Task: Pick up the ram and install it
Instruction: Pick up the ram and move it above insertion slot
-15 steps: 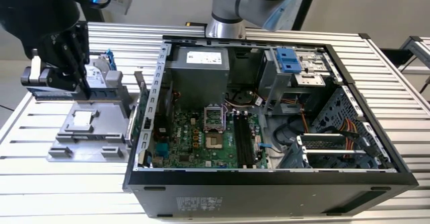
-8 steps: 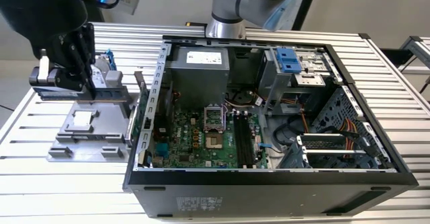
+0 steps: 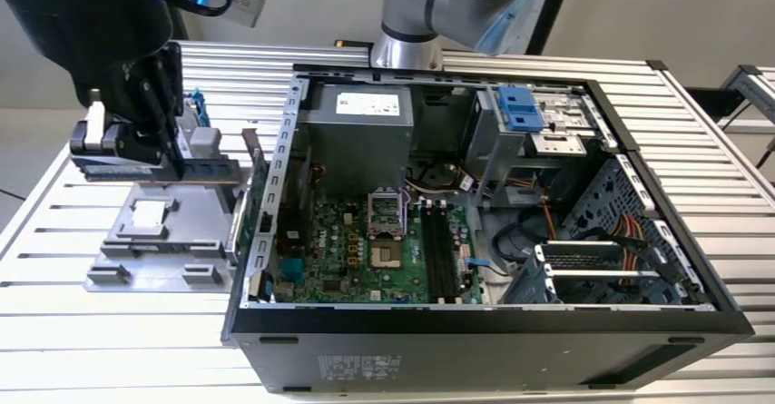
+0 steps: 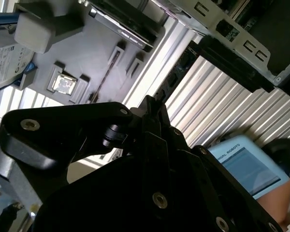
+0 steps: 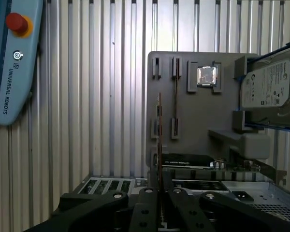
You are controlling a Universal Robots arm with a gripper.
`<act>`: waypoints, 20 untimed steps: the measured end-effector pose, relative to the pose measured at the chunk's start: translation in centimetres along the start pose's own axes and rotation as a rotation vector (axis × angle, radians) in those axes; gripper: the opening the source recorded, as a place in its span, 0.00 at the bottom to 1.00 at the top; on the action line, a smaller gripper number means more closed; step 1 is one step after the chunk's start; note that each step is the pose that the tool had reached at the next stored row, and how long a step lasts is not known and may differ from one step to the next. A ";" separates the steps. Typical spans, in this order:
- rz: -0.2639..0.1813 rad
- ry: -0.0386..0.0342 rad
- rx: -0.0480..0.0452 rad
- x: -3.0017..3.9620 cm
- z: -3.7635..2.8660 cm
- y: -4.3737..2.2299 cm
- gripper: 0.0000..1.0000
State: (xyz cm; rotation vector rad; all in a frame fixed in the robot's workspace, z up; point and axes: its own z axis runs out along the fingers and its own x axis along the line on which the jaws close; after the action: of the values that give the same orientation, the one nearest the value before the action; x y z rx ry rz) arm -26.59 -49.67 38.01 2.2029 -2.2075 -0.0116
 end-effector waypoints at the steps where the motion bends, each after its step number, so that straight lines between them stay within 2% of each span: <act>1: 0.000 0.0000 0.0000 0.00 0.00 -0.11 0.00; 14: 0.000 0.0000 0.0000 0.00 -0.03 -1.63 0.00; 20: 0.000 0.0000 0.0000 -0.01 -0.06 -2.62 0.00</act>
State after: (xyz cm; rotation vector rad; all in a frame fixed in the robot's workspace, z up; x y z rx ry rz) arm -23.98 -49.67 38.01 2.2029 -2.2075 -0.0116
